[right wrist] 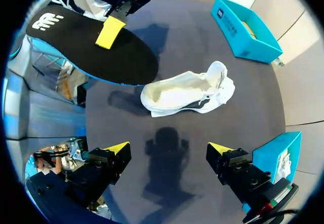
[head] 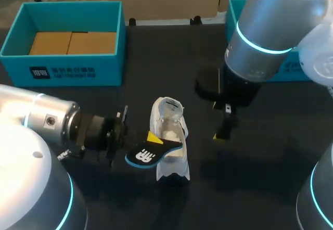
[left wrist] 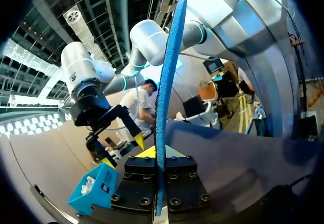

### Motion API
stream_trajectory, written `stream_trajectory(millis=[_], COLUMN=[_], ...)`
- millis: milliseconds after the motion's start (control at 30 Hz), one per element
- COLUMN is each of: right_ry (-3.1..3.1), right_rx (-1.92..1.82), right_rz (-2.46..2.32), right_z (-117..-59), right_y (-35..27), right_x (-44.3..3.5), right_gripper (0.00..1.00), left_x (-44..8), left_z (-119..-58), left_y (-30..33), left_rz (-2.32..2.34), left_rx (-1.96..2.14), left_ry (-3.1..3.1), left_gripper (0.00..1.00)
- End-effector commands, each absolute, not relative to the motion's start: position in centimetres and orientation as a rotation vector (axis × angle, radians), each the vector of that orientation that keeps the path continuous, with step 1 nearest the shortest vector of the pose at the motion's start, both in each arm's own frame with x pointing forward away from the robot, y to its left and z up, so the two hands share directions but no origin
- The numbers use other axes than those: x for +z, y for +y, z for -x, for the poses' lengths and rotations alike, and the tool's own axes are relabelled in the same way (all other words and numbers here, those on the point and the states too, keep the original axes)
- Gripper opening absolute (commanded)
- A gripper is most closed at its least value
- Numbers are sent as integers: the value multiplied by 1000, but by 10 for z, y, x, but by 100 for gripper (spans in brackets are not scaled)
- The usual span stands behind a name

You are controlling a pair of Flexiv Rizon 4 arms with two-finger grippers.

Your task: Take the shoe out of the shoebox, open the shoe tongue, remove and reinsert the insole, then place the shoe into the shoebox

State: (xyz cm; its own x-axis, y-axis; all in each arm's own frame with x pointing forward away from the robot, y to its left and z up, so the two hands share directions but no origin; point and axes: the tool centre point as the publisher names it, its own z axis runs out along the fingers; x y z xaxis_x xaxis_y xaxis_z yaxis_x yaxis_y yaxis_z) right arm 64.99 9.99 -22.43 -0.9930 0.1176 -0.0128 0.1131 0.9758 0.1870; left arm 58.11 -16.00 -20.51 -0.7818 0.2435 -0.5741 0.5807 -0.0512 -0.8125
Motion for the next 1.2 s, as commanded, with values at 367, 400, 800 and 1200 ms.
stream_trajectory(millis=[367, 400, 800, 1200], right_ry=[3087, 3087, 3083, 3122], right_rx=[352, 352, 349, 437], right_rz=[-83, -83, -60, -72], right_z=[-654, -654, -656, -660], right_y=[121, 121, 124, 133], right_x=[-266, -266, -268, -310], right_gripper=[100, 100, 100, 100], left_x=[-253, -253, -258, -267], left_z=[-608, -608, -608, -608], left_y=[-186, -186, -188, -180], left_rz=[-821, -821, -852, -825], left_rx=[-1972, -1972, -1998, -2066], left_ry=[1937, 1937, 1910, 1776], left_gripper=[0, 0, 0, 0])
